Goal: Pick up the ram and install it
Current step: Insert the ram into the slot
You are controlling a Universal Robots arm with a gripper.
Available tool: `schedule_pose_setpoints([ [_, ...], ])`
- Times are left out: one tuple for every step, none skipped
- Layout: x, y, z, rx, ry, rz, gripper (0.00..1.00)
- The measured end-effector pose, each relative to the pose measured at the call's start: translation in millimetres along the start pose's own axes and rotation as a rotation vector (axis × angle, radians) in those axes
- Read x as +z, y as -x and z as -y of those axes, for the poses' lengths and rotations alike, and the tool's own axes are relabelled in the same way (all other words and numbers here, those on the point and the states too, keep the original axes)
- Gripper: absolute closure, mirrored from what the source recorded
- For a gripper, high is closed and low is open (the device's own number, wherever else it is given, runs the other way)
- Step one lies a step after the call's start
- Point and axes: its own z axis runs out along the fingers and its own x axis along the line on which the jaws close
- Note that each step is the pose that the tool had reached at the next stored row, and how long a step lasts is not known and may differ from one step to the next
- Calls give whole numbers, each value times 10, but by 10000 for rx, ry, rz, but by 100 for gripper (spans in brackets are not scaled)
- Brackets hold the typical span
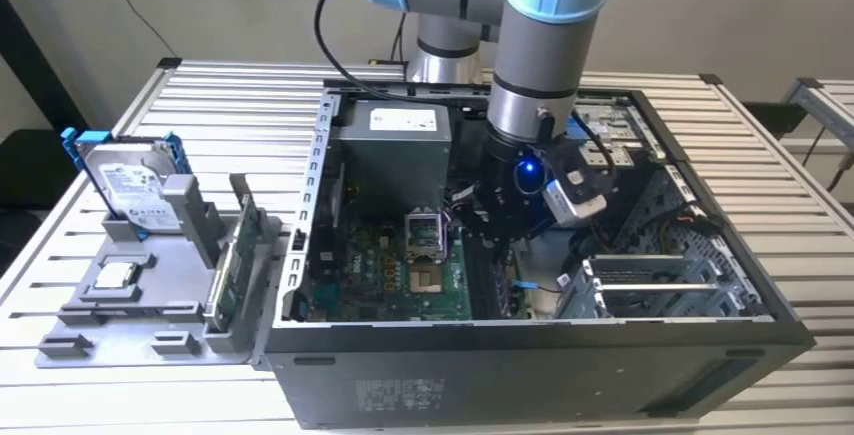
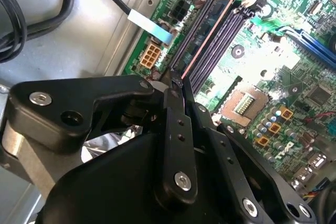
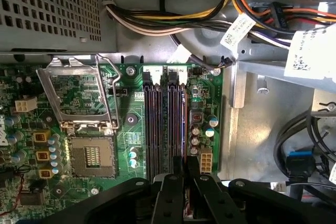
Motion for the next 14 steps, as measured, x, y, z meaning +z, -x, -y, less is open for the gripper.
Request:
schedule_pose_setpoints([
  [0, 0, 0, 0, 0, 0, 86],
  [0, -1, 1, 1, 1, 0, 86],
  [1, -3, 1, 1, 0, 0, 86],
  [1, -4, 1, 1, -1, 0, 86],
  [1, -6, 1, 1, -2, 0, 86],
  [1, -9, 2, 2, -2, 0, 86],
  [2, -13, 1, 1, -2, 0, 86],
  [4, -15, 1, 0, -1, 0, 86],
  [4, -15, 1, 0, -1, 0, 86],
  [6, -15, 1, -1, -1, 0, 86],
  [11, -15, -1, -1, 3, 1, 86],
  [16, -16, -4, 1, 3, 1, 86],
  [20, -16, -7, 1, 1, 1, 86],
  [21, -16, -7, 0, -1, 0, 86],
])
